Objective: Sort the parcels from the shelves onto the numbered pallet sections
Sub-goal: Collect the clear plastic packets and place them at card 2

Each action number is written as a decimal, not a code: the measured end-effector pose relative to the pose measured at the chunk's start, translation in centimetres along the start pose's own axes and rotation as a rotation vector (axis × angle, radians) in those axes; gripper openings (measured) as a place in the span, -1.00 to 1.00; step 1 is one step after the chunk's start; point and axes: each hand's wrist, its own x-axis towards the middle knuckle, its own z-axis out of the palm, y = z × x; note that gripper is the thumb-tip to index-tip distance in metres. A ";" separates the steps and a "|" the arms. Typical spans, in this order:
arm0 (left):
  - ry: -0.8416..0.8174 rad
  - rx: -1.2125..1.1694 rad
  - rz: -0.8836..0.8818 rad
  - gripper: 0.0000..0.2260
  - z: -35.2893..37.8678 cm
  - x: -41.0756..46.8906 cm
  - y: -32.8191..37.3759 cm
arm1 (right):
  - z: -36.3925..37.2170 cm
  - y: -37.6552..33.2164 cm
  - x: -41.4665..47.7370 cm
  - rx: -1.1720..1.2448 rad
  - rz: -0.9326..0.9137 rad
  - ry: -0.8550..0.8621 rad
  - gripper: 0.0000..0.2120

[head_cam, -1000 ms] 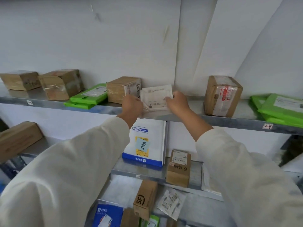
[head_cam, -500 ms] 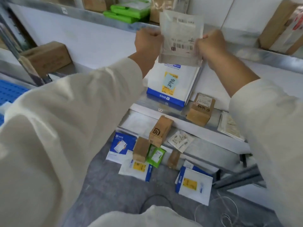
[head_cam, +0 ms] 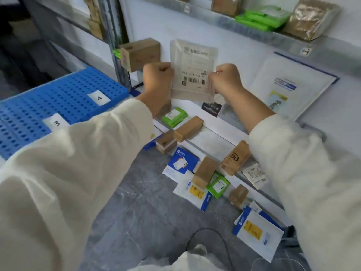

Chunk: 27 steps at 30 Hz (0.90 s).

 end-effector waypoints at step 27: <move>0.650 0.224 -0.210 -0.80 -35.6 4.5 -12.2 | 36.9 -23.6 -7.2 0.008 -0.414 -0.806 -0.83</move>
